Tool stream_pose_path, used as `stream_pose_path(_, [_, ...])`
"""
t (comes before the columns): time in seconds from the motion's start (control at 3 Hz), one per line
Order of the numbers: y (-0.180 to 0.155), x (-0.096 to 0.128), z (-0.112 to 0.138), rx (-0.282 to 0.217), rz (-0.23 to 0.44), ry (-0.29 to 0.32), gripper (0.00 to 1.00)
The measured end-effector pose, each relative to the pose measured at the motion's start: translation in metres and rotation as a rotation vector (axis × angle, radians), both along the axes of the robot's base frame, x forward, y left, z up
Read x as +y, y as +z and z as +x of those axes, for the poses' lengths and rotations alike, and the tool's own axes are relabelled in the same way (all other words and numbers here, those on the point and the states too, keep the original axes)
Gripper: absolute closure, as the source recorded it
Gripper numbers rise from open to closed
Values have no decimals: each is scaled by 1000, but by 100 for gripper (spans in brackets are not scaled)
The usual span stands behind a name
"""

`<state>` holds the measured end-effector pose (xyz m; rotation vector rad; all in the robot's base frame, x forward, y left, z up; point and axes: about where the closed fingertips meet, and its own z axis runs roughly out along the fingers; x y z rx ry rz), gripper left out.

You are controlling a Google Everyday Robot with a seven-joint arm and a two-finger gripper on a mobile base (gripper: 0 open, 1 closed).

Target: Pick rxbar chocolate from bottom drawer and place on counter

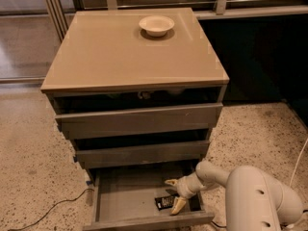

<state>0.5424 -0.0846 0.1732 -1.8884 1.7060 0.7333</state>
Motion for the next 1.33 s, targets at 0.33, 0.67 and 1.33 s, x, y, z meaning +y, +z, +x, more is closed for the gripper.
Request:
stream_pose_path(0.33, [3,0,0,0,0,0,22])
stream_pose_path(0.67, [-1,-1,1,1,-1,0,22])
stream_pose_path(1.33, [4,-1,2,2,-2,-1,24])
